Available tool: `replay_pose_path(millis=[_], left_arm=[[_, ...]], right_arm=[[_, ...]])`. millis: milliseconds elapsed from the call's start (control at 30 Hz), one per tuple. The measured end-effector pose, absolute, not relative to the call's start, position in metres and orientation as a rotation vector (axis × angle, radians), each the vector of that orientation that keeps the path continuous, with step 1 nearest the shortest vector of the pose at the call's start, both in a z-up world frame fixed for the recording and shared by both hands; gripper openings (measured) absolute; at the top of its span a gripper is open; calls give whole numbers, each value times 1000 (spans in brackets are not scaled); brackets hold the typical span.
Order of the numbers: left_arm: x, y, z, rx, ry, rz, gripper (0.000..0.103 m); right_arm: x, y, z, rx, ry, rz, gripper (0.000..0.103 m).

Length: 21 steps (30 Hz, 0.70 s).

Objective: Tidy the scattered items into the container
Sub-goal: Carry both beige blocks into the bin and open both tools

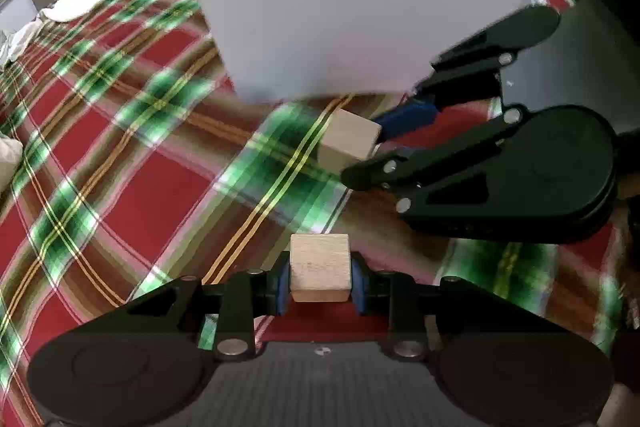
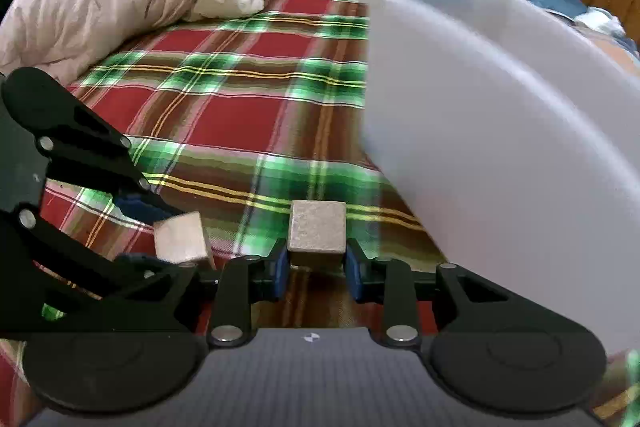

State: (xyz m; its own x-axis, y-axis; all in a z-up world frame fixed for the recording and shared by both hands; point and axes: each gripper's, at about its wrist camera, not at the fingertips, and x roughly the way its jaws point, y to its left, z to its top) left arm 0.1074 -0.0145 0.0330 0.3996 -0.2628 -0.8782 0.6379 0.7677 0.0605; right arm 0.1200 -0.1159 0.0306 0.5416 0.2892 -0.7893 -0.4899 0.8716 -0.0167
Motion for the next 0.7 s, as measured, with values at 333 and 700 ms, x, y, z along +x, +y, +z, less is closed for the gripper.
replay_pose_path(millis=[333, 700], left_arm=[[104, -40, 128, 394, 862, -578, 33], [145, -79, 209, 309, 753, -592, 33]], right_arm=[[111, -153, 96, -161, 865, 389, 32], [127, -181, 158, -98, 775, 317, 32]])
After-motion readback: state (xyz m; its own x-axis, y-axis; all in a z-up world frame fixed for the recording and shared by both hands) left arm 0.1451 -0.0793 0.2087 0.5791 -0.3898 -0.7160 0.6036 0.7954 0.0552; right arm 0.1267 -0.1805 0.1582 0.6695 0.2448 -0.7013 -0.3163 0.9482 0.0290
